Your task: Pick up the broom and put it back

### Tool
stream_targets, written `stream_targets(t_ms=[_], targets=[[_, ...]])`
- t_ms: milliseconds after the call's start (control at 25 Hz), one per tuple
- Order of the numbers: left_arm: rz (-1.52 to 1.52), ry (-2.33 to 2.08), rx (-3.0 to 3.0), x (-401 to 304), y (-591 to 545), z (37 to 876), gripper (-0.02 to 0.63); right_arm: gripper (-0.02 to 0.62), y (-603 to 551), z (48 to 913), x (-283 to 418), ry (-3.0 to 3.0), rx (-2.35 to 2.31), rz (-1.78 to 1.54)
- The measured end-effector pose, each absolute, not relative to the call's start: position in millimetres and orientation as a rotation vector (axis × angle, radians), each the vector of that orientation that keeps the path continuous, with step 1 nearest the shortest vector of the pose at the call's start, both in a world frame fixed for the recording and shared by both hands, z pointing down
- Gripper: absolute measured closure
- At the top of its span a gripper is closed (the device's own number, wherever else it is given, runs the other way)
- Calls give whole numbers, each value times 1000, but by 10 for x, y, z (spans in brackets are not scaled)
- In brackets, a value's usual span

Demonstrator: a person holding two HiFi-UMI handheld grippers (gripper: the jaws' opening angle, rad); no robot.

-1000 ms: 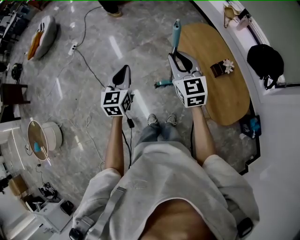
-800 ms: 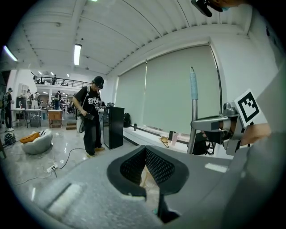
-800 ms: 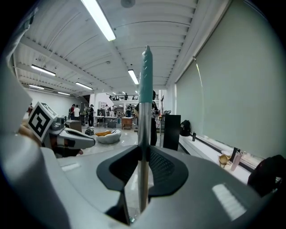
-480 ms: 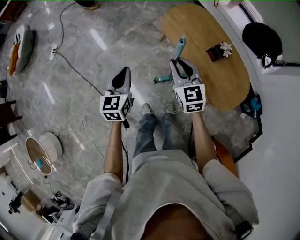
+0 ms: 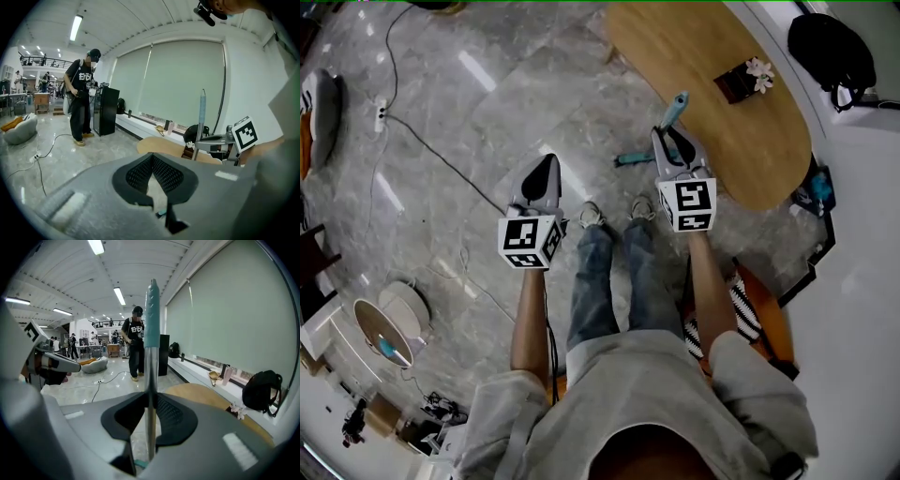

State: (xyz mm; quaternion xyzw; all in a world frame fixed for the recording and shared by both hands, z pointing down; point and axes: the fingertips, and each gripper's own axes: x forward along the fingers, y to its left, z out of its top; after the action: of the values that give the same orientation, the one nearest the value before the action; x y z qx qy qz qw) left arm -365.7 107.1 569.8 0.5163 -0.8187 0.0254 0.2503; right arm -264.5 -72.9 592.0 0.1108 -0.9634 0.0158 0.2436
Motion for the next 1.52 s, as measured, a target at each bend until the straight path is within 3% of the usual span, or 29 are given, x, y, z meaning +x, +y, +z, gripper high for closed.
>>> stream_targets(t_ms=[560,960,1520], targets=[[106,-2133,1406,-3554,957,6552,605,517,-1252,7235,-2485,-2509,567,199],[140,-2117,1411,-3549,879,6688,604,515,-1552,7531,-2606,-2460,760,318],[121,-2117,1434,-3673,662,6842,604,515,-1744,7616,-2739,-2481,808,246]])
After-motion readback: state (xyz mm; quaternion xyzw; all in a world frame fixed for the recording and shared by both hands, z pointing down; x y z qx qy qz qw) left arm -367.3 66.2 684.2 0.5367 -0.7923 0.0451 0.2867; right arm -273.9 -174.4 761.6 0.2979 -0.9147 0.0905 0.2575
